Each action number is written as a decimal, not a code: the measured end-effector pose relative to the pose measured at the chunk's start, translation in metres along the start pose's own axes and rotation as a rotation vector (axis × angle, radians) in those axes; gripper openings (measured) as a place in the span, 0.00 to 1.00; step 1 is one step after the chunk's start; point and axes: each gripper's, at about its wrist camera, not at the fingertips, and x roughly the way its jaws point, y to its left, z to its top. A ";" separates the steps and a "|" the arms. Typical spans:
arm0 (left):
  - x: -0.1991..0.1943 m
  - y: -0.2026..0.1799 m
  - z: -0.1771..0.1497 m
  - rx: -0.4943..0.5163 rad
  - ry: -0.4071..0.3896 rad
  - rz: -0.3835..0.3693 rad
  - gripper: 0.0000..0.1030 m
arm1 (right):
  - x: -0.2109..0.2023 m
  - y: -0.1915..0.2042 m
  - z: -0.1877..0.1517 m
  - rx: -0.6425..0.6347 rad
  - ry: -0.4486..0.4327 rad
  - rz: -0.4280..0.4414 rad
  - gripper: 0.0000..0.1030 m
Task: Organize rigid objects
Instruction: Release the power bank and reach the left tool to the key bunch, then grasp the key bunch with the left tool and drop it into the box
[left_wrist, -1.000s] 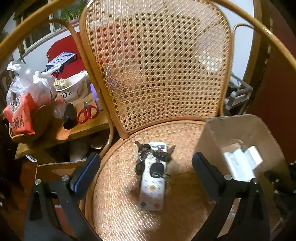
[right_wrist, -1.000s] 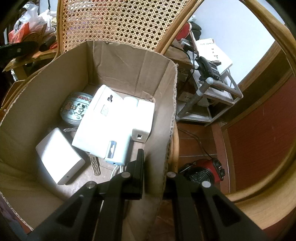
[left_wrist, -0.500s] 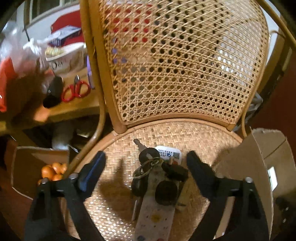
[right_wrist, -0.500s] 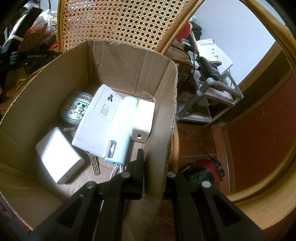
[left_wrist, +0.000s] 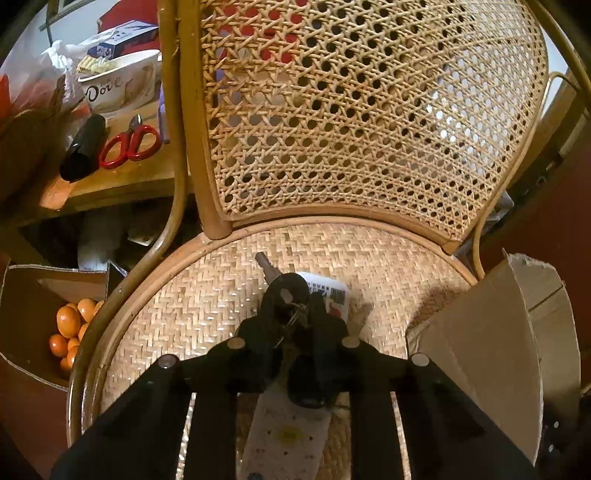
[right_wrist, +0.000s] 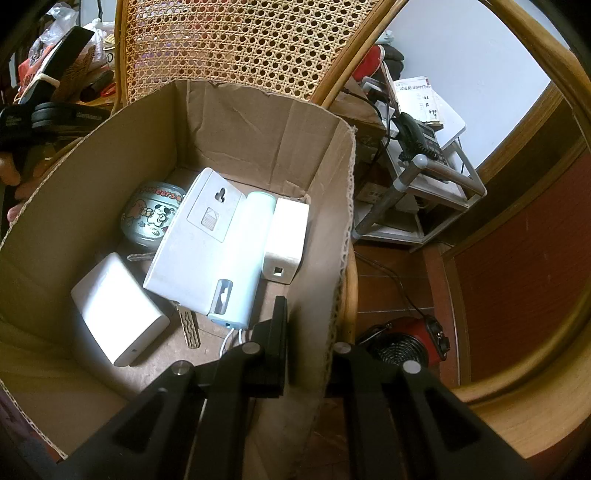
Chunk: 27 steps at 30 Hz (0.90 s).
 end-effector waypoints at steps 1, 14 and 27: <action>-0.002 0.000 -0.001 0.000 -0.002 -0.006 0.09 | 0.000 0.000 0.000 0.000 0.000 0.000 0.09; -0.046 -0.003 -0.011 0.036 -0.098 0.020 0.06 | 0.000 0.000 0.000 0.001 0.000 0.001 0.09; -0.138 -0.025 -0.021 0.112 -0.272 0.032 0.06 | 0.000 0.000 0.000 -0.002 0.000 0.000 0.09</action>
